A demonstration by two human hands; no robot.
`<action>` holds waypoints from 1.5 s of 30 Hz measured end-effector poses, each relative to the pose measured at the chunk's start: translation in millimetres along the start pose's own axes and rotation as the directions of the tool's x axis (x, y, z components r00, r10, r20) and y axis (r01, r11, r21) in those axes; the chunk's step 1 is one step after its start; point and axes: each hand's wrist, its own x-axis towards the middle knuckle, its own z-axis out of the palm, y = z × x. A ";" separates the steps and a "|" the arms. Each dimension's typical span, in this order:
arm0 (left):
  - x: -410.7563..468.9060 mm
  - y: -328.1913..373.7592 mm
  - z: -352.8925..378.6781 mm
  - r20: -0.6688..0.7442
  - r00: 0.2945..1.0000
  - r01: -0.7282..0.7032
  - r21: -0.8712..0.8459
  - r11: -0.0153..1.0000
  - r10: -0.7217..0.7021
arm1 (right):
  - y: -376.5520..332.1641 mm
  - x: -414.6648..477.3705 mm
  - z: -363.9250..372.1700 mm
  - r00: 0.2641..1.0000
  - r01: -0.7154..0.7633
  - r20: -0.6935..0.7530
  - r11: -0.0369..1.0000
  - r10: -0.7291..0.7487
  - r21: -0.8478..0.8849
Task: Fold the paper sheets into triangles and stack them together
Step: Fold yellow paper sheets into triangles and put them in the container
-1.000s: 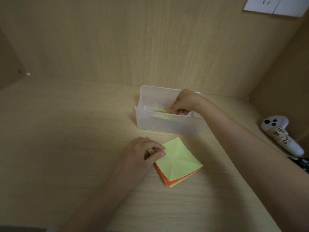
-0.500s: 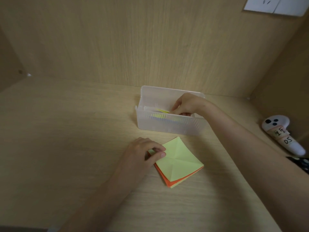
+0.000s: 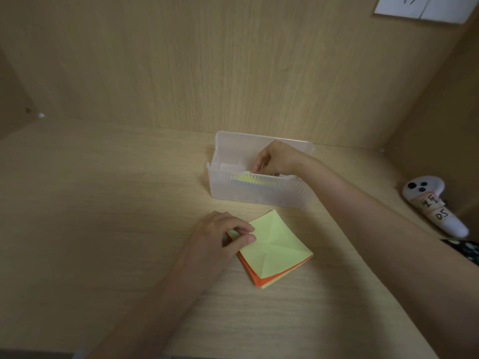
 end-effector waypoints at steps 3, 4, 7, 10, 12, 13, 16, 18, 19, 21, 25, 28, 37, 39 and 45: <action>-0.2 0.7 -0.6 0.007 1.000 0.002 0.001 1.000 -0.002 | 0.1 3.5 1.3 0.997 -0.035 0.070 0.997 0.040 -0.075; -0.1 0.6 -0.6 0.007 1.000 0.002 0.003 1.000 -0.002 | 0.5 4.7 1.8 0.995 -0.039 0.082 0.995 0.047 -0.095; -0.6 0.4 -0.7 0.010 1.000 0.008 0.002 1.000 -0.008 | 0.2 6.4 1.4 0.994 -0.045 0.094 0.988 0.059 -0.149; -0.1 1.8 -2.3 -0.003 1.000 -0.001 -0.002 1.000 0.001 | 0.3 7.5 2.5 0.994 -0.056 0.086 0.981 0.073 -0.184; 1.7 2.9 -4.8 -0.050 0.999 -0.019 0.003 1.000 0.019 | 1.0 10.7 5.0 0.995 -0.071 0.051 0.969 0.085 -0.235; 2.7 3.8 -6.2 -0.077 0.997 -0.026 0.000 1.000 0.026 | 0.7 12.1 6.6 0.995 -0.091 0.018 0.956 0.100 -0.278; 5.5 5.9 -7.9 -0.132 0.989 -0.061 0.020 0.998 0.063 | 0.1 16.7 8.9 0.985 -0.171 -0.056 0.927 0.161 -0.334; 5.7 5.0 -7.2 -0.140 0.987 -0.070 0.040 0.997 0.074 | -3.1 17.7 8.4 0.979 -0.205 -0.070 0.912 0.193 -0.355; 5.4 4.6 -6.7 -0.135 0.988 -0.064 0.041 0.997 0.069 | -4.4 17.2 7.6 0.976 -0.216 -0.065 0.903 0.207 -0.373; 5.6 3.8 -6.0 -0.133 0.989 -0.061 0.045 0.997 0.067 | -6.0 16.8 6.8 0.972 -0.231 -0.058 0.890 0.227 -0.393; 9.1 4.7 -8.2 -0.170 0.981 -0.084 0.065 0.994 0.094 | -4.6 16.7 6.6 0.970 -0.221 -0.005 0.882 0.241 -0.417; 10.8 8.6 -10.4 -0.190 0.975 -0.109 0.056 0.992 0.118 | -3.3 16.9 8.5 0.979 -0.192 -0.007 0.900 0.205 -0.392; 12.9 10.6 -14.3 -0.258 0.956 -0.137 0.031 0.990 0.140 | -5.7 7.3 3.0 0.987 -0.092 0.090 0.929 0.132 -0.358; 14.8 14.2 -17.8 -0.285 0.947 -0.148 0.021 0.989 0.148 | -7.4 1.9 -0.8 0.989 -0.065 0.104 0.948 0.102 -0.312; 36.0 34.1 -33.5 -0.361 0.924 -0.129 0.010 0.992 0.123 | 4.1 -5.1 -9.8 0.999 -0.024 0.033 0.968 0.017 0.250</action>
